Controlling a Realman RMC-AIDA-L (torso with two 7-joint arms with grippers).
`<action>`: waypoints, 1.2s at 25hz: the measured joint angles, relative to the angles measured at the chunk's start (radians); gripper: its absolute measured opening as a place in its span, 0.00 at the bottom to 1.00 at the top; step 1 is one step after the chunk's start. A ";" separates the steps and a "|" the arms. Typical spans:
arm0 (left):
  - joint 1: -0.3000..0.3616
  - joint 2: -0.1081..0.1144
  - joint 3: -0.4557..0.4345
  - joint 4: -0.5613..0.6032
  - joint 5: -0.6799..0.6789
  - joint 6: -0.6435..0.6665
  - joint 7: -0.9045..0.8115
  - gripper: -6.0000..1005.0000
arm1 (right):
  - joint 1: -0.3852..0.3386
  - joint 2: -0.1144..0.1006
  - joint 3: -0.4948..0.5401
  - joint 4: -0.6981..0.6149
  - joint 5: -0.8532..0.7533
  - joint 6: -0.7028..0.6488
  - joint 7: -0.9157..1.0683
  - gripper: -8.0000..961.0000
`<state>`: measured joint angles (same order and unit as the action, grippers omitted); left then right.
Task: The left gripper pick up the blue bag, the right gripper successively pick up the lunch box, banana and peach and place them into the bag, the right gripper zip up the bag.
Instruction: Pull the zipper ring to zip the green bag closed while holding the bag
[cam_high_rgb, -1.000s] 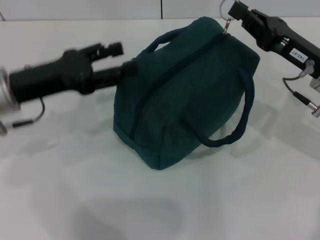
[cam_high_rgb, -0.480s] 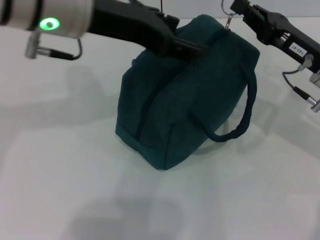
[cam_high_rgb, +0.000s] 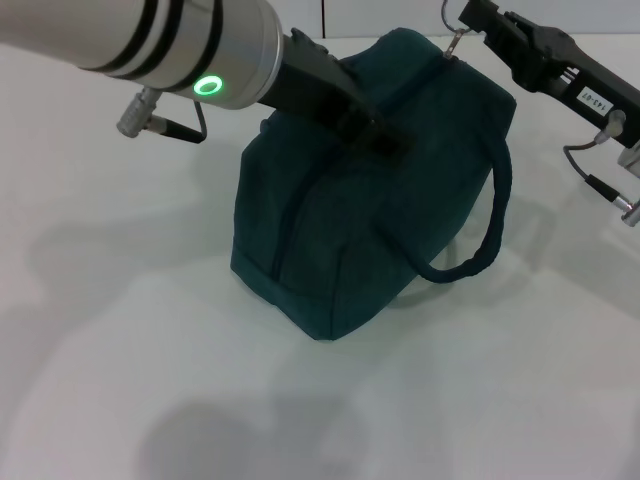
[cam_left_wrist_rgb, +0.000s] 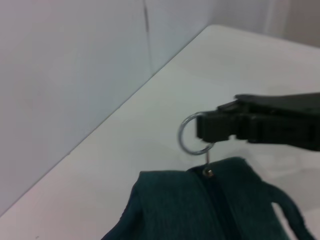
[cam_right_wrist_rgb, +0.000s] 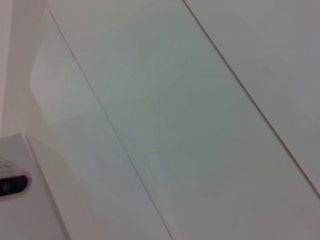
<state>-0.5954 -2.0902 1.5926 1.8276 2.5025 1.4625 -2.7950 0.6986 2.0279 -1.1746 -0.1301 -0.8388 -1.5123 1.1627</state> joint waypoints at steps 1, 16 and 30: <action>0.001 0.000 0.004 -0.001 0.006 -0.001 -0.003 0.85 | 0.000 0.000 -0.001 0.000 0.000 0.000 0.000 0.14; 0.047 -0.001 0.034 0.003 0.010 -0.032 0.058 0.66 | -0.006 0.000 0.003 0.000 0.000 0.000 0.004 0.15; 0.049 0.001 0.035 -0.002 0.006 -0.054 0.092 0.15 | -0.007 0.000 0.006 0.000 0.000 0.000 0.005 0.16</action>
<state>-0.5460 -2.0892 1.6278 1.8253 2.5085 1.4080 -2.7026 0.6914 2.0279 -1.1689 -0.1305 -0.8386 -1.5123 1.1674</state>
